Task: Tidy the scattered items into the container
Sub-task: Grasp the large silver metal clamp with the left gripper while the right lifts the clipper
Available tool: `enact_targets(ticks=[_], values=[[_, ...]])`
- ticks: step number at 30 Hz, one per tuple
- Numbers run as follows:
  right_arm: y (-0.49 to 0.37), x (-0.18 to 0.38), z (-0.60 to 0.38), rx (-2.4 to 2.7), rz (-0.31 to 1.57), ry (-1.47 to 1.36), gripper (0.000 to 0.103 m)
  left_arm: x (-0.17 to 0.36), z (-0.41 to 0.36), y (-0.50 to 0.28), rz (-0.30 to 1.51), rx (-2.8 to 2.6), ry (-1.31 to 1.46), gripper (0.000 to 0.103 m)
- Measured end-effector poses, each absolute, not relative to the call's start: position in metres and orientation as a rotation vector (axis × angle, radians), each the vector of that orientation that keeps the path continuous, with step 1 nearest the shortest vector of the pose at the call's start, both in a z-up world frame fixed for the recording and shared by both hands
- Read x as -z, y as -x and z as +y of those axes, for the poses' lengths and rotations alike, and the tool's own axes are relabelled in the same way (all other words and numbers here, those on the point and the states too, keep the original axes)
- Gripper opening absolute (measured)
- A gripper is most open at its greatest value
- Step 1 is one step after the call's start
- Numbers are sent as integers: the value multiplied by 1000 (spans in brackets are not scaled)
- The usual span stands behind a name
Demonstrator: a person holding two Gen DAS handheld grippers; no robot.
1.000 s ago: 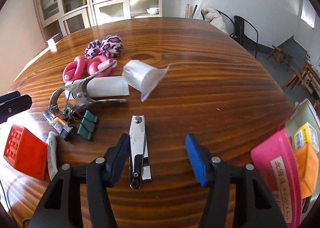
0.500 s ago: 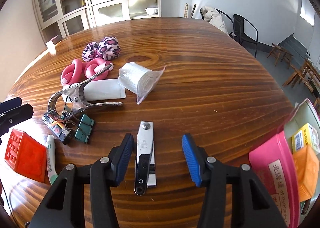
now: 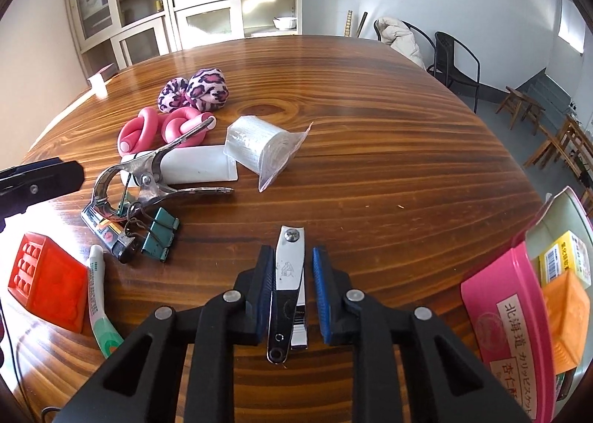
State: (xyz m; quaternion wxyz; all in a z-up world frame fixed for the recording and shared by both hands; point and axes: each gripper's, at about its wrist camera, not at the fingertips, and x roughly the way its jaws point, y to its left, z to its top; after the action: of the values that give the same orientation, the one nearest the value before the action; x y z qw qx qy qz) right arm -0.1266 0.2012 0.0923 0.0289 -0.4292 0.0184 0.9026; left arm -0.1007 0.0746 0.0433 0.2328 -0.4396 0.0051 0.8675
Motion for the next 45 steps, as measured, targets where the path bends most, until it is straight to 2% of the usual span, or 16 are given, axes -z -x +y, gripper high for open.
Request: enact_targets(ticks=[21, 26, 27, 29, 31, 33, 36, 45], values=[[125, -92, 200, -2785, 63, 1324, 23, -11, 78, 128, 110, -2312, 1337, 85], [124, -92, 200, -2784, 63, 1324, 23, -9, 88, 122, 144, -2363, 1292, 84], [124, -92, 201, -2784, 65, 1323, 23, -9, 87, 122, 133, -2372, 1283, 82], [123, -93, 201, -2781, 74, 1320, 23, -10, 87, 121, 112, -2377, 1268, 43], [123, -93, 203, -2779, 96, 1315, 23, -11, 86, 119, 72, -2373, 1260, 21], [122, -93, 206, -2778, 122, 1309, 19, -19, 84, 120, 49, -2388, 1232, 19], [120, -96, 210, -2783, 161, 1283, 17, -38, 81, 111, 22, -2422, 1148, 18], [113, -107, 218, -2811, 243, 1197, 17, -72, 71, 102, -7, -2515, 1028, 17]])
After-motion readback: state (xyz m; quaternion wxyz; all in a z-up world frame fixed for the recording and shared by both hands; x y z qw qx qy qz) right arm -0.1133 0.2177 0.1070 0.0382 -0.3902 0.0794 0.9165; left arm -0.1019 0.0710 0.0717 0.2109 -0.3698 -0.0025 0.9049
